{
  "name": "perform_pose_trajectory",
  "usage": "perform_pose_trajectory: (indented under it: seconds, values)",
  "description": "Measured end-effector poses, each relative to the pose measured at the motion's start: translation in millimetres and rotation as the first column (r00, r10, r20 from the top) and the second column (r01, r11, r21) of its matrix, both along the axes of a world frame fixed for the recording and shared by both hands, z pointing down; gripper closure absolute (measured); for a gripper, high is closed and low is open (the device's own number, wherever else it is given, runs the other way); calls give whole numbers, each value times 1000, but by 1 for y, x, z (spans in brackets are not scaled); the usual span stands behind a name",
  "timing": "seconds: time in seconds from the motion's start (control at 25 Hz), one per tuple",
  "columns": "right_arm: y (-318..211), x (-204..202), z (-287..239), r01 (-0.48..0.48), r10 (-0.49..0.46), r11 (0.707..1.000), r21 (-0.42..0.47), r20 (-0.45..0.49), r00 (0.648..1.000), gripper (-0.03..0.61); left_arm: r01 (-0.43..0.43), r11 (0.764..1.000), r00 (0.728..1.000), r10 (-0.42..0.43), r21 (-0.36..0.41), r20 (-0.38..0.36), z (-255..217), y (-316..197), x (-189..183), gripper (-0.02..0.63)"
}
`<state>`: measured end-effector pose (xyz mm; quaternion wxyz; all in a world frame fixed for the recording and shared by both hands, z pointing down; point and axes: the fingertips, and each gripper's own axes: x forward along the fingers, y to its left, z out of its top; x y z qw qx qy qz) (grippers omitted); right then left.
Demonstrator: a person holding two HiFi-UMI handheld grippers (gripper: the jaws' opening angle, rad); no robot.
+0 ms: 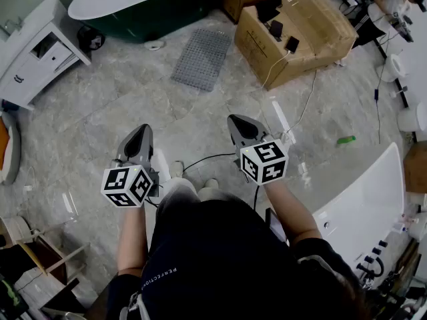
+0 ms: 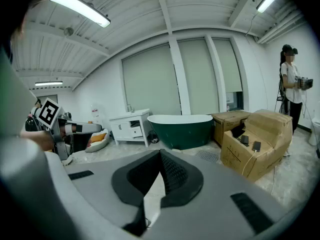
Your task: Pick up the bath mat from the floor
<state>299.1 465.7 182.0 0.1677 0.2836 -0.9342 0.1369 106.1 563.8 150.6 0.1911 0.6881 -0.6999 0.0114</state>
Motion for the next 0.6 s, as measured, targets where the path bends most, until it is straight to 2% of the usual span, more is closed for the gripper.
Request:
perform_pose_trajectory:
  seconds: [0.16,0.32,0.48,0.6]
  values:
    - [-5,-3,4,10,-10,1000,-15,-17,1000,578,17,1000,1000,-17,-9,-26,4,-5,-4,607]
    - [-10,-11,7,1,-2,1000,-26,-24,1000,578,-2,1000,1000,2,-13,-29,6,-11,-12,607]
    - [-18,-31,10,-3,3,998,-69,-1,1000,578,-17,1000,1000,17,-25,-8,9,-17,-29,607]
    - [-24,-52,11,-3,3,997,-77,-8,1000,578,-29,999,999,28,-34,-29,13,-22,-47,607]
